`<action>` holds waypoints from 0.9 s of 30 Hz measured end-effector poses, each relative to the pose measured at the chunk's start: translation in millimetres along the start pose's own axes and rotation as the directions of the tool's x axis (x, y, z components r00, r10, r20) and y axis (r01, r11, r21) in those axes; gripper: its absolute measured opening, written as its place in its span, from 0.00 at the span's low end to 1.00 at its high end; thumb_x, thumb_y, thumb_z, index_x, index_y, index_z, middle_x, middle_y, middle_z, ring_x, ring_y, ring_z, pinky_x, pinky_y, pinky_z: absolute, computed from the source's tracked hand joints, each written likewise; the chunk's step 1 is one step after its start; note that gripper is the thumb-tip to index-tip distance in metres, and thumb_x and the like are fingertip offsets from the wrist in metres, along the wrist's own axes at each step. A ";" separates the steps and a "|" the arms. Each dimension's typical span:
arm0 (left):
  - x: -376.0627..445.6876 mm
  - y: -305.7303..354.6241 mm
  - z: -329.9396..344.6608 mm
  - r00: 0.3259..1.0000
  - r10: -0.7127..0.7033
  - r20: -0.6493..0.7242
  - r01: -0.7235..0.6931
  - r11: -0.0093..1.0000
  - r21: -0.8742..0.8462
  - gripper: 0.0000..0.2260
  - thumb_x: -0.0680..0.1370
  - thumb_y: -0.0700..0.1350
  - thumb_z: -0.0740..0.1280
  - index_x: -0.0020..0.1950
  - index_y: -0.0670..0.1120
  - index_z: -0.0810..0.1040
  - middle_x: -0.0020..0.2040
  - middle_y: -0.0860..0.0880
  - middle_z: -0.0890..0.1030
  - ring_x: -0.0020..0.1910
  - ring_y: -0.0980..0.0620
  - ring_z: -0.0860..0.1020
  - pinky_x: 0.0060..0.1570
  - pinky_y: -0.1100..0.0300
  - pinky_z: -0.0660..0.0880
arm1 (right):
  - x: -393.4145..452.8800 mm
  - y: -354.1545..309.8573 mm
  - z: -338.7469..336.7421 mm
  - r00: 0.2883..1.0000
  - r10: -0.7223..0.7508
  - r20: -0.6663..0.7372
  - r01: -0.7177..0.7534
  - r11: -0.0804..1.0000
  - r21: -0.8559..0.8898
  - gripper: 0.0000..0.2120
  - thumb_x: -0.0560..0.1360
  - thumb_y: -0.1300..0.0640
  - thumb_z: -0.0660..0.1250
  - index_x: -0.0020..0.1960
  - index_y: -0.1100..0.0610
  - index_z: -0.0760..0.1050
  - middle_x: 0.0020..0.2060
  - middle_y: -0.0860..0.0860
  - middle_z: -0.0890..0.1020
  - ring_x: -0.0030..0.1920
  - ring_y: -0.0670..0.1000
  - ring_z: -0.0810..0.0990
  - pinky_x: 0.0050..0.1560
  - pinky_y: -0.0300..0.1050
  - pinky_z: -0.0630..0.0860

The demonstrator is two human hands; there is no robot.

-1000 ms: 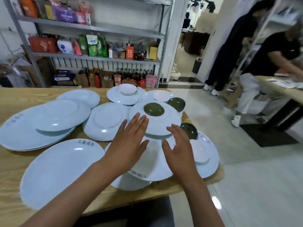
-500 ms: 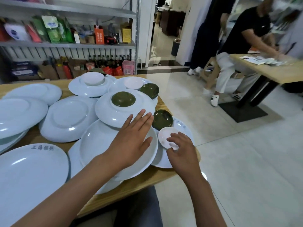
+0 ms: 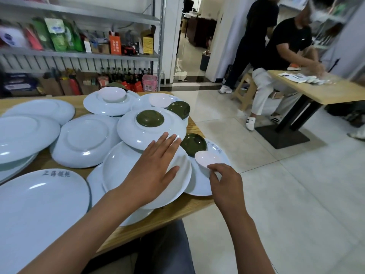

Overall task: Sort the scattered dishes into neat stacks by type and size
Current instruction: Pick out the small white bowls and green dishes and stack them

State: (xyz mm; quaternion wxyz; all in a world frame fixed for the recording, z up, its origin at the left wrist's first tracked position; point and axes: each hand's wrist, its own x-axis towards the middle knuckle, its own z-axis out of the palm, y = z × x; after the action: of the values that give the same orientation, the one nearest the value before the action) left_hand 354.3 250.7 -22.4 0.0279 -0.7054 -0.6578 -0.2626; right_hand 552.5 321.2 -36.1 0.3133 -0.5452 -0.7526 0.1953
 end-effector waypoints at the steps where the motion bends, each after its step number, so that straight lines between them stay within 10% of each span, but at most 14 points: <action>1: -2.6 -0.3 -2.3 1.000 0.001 -0.022 -0.001 1.000 -0.010 0.27 0.80 0.56 0.55 0.77 0.52 0.53 0.78 0.53 0.53 0.76 0.56 0.46 0.72 0.58 0.45 | -1.5 -3.5 -1.5 0.999 -0.019 -0.031 0.019 1.000 0.005 0.09 0.76 0.62 0.66 0.54 0.55 0.82 0.54 0.49 0.83 0.57 0.49 0.79 0.60 0.40 0.72; 6: -12.8 -7.6 -19.8 0.992 -0.003 -0.127 -0.005 0.998 -0.060 0.25 0.79 0.50 0.62 0.76 0.50 0.60 0.76 0.50 0.62 0.76 0.52 0.55 0.71 0.53 0.58 | -3.2 -44.9 -2.6 0.980 -0.172 -0.099 0.178 0.982 0.057 0.09 0.76 0.61 0.68 0.55 0.54 0.82 0.56 0.48 0.83 0.58 0.47 0.78 0.65 0.46 0.72; 12: -40.3 -45.0 -53.9 0.950 -0.131 -0.283 0.106 0.989 -0.103 0.22 0.80 0.52 0.60 0.73 0.50 0.65 0.72 0.49 0.68 0.71 0.49 0.66 0.65 0.54 0.67 | -0.1 -126.5 25.3 0.900 -0.436 -0.012 0.434 0.893 0.115 0.08 0.75 0.63 0.69 0.52 0.55 0.82 0.53 0.48 0.83 0.55 0.43 0.76 0.60 0.20 0.60; 27: -194.2 -151.9 -190.7 0.599 -0.528 -0.603 0.553 0.816 -0.165 0.09 0.77 0.50 0.65 0.54 0.49 0.77 0.64 0.50 0.77 0.66 0.55 0.71 0.54 0.69 0.64 | -61.8 -338.7 140.7 0.491 -0.849 0.195 0.711 0.520 0.474 0.14 0.74 0.64 0.66 0.58 0.55 0.79 0.61 0.48 0.78 0.66 0.47 0.71 0.68 0.40 0.66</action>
State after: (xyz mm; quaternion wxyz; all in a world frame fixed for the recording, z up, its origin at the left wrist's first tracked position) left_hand 148.1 20.1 16.2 0.1767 -0.3442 -0.7971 -0.4635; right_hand 232.6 158.1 60.9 0.2915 -0.0224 -0.9204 0.2595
